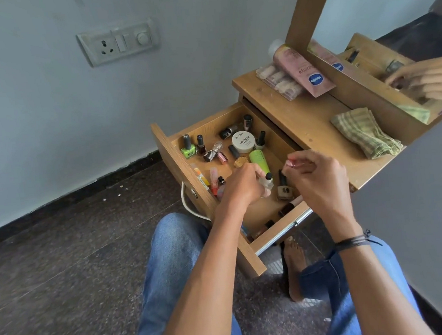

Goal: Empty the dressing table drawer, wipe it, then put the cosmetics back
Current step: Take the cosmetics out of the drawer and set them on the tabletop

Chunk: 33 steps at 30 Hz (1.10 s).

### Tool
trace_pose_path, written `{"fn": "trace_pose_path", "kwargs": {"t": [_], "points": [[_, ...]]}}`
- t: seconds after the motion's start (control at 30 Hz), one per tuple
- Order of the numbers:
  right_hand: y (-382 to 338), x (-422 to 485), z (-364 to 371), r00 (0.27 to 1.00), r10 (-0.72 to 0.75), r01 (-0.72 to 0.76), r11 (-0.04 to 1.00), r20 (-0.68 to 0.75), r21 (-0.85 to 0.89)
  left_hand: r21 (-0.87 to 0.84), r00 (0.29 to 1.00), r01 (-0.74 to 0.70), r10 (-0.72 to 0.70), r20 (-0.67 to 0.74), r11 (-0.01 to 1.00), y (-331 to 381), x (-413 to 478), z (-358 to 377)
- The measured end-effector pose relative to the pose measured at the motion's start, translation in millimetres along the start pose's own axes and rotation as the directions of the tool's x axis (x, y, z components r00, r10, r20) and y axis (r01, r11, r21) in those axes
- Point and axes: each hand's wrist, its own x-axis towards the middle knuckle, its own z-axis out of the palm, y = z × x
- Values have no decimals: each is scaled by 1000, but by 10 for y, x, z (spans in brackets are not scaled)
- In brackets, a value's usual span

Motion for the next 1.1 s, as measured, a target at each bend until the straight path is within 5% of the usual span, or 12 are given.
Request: {"fn": "trace_pose_path", "kwargs": {"t": [0.1, 0.33, 0.63, 1.1], "points": [[-40, -80, 17, 994, -102, 95, 984, 35, 153, -1, 1000, -1, 1, 3, 1000, 5, 4, -2], [109, -139, 298, 978, -195, 196, 980, 73, -8, 19, 1000, -9, 9, -9, 1000, -5, -21, 5], [269, -101, 420, 992, -104, 98, 992, 76, 77, 37, 1000, -6, 7, -18, 999, 7, -35, -5], [332, -54, 421, 980, -9, 18, 999, 201, -45, 45, 999, -14, 15, -36, 999, 1, -62, -24]]}}
